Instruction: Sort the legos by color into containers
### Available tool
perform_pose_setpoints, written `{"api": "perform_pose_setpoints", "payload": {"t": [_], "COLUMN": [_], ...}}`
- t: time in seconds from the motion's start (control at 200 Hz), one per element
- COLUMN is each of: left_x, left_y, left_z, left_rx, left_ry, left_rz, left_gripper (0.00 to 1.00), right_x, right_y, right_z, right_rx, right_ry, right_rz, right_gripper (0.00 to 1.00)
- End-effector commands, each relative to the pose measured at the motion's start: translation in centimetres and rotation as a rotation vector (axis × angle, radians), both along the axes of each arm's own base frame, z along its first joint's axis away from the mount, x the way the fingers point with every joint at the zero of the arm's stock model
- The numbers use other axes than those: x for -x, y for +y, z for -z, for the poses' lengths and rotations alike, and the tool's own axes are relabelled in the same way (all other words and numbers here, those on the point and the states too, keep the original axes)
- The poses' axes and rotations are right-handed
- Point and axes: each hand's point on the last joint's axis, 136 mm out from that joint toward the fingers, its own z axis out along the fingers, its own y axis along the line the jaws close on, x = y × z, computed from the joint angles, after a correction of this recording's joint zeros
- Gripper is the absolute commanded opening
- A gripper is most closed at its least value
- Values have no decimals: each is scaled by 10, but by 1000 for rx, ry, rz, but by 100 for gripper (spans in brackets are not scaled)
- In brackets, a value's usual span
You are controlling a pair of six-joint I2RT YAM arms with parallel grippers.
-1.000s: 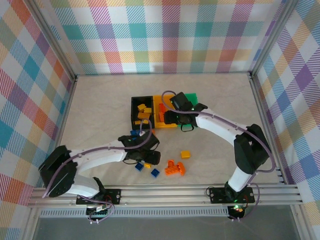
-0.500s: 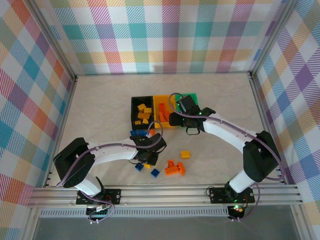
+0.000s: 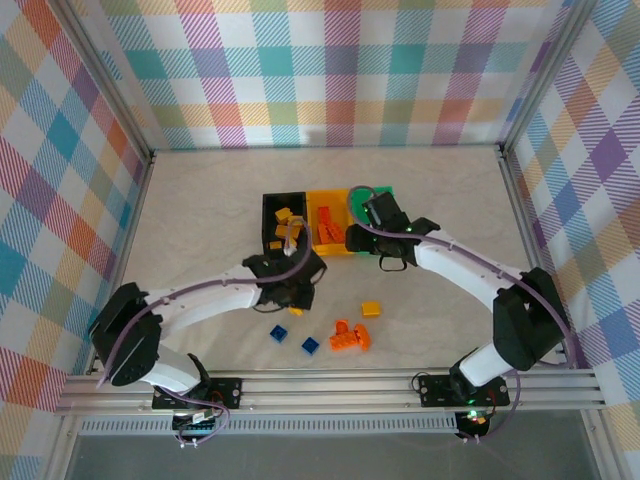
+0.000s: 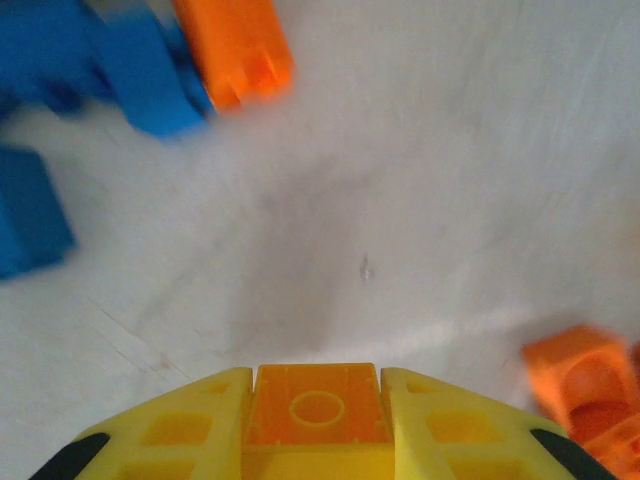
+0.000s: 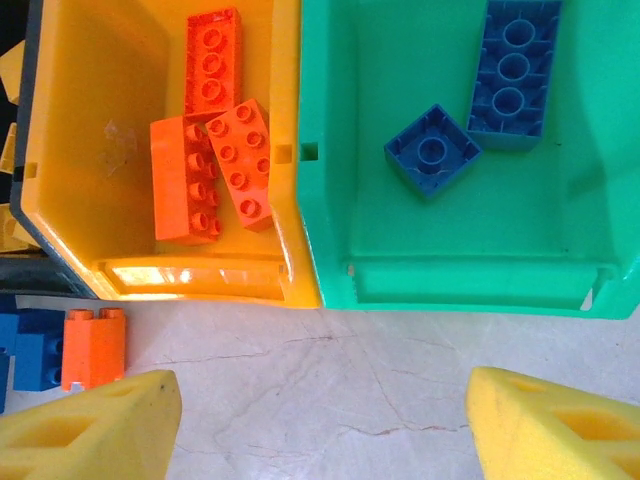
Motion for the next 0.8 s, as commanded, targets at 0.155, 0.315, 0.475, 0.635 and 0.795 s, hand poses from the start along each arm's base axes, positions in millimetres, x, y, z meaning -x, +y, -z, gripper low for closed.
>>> {"api": "perform_pose_setpoints", "payload": {"t": [0.155, 0.315, 0.475, 0.635, 0.795], "left_x": [-112, -170, -210, -224, -224], "left_y": [32, 26, 31, 29, 24], "left_z": [-73, -71, -51, -44, -51], "left_rx": [92, 89, 44, 12, 45], "left_ry": [-224, -248, -211, -203, -204], "left_rz": [-217, -269, -317, -319, -306], "left_gripper": [28, 27, 25, 36, 63], "right_x": [4, 10, 16, 23, 25], "right_y": [-8, -14, -19, -21, -23], "right_z": [-12, -9, -10, -10, -12], "right_rx": [-32, -27, -37, -43, -46], "right_ry": [-34, -24, -29, -21, -25], "right_rz": [24, 32, 35, 34, 31], "right_gripper": [76, 76, 77, 77, 78]}}
